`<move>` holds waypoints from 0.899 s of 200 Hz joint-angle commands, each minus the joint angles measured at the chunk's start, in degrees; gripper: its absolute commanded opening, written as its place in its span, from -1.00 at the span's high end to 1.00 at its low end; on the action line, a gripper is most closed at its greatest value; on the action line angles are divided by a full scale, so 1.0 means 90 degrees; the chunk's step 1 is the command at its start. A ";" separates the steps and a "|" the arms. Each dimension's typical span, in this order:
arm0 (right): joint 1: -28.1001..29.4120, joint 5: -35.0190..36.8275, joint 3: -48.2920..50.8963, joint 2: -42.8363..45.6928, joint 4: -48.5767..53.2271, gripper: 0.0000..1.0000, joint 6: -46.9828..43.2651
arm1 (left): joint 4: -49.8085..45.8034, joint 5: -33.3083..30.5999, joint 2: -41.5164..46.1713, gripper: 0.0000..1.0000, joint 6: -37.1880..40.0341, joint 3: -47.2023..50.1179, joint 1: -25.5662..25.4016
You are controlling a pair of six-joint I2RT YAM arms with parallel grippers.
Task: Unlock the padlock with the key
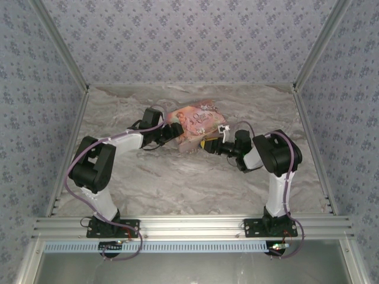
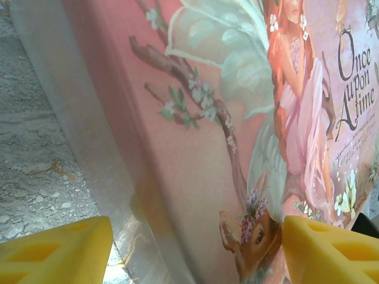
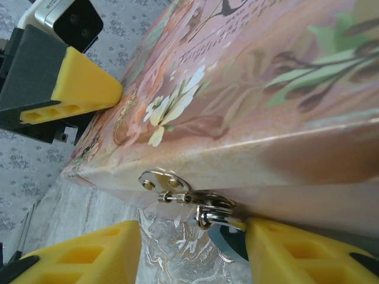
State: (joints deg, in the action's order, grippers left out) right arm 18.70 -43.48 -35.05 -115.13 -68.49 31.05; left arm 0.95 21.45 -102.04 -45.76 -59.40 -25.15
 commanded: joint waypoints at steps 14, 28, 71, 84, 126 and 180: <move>0.0027 -0.0225 -0.0085 -0.0070 -0.0308 0.10 0.0027 | -0.0743 -0.0255 -0.0137 -0.48 0.0045 0.0267 -0.0077; 0.0023 -0.0236 -0.0056 -0.0067 -0.0320 0.14 0.0017 | -0.0731 -0.0254 -0.0151 -0.48 0.0042 0.0280 -0.0077; 0.0002 -0.0246 -0.0015 -0.0050 -0.0328 0.36 0.0007 | -0.0721 -0.0250 -0.0147 -0.47 0.0045 0.0286 -0.0072; -0.0015 -0.0256 -0.0031 -0.0041 -0.0295 0.41 -0.0012 | -0.0721 -0.0252 -0.0147 -0.47 0.0031 0.0282 -0.0077; -0.0027 -0.0198 -0.0053 -0.0040 -0.0218 0.75 0.0007 | -0.0726 -0.0270 -0.0127 -0.47 0.0026 0.0301 -0.0077; -0.0089 0.0107 -0.0006 -0.0010 -0.0215 1.00 0.0236 | -0.0769 -0.0372 -0.0040 -0.47 0.0050 0.0351 -0.0077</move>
State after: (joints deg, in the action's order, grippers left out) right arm 17.98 -43.18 -35.07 -115.61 -67.29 31.86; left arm 1.54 21.17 -101.65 -45.76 -58.74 -25.15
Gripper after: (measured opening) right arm 0.061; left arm 0.736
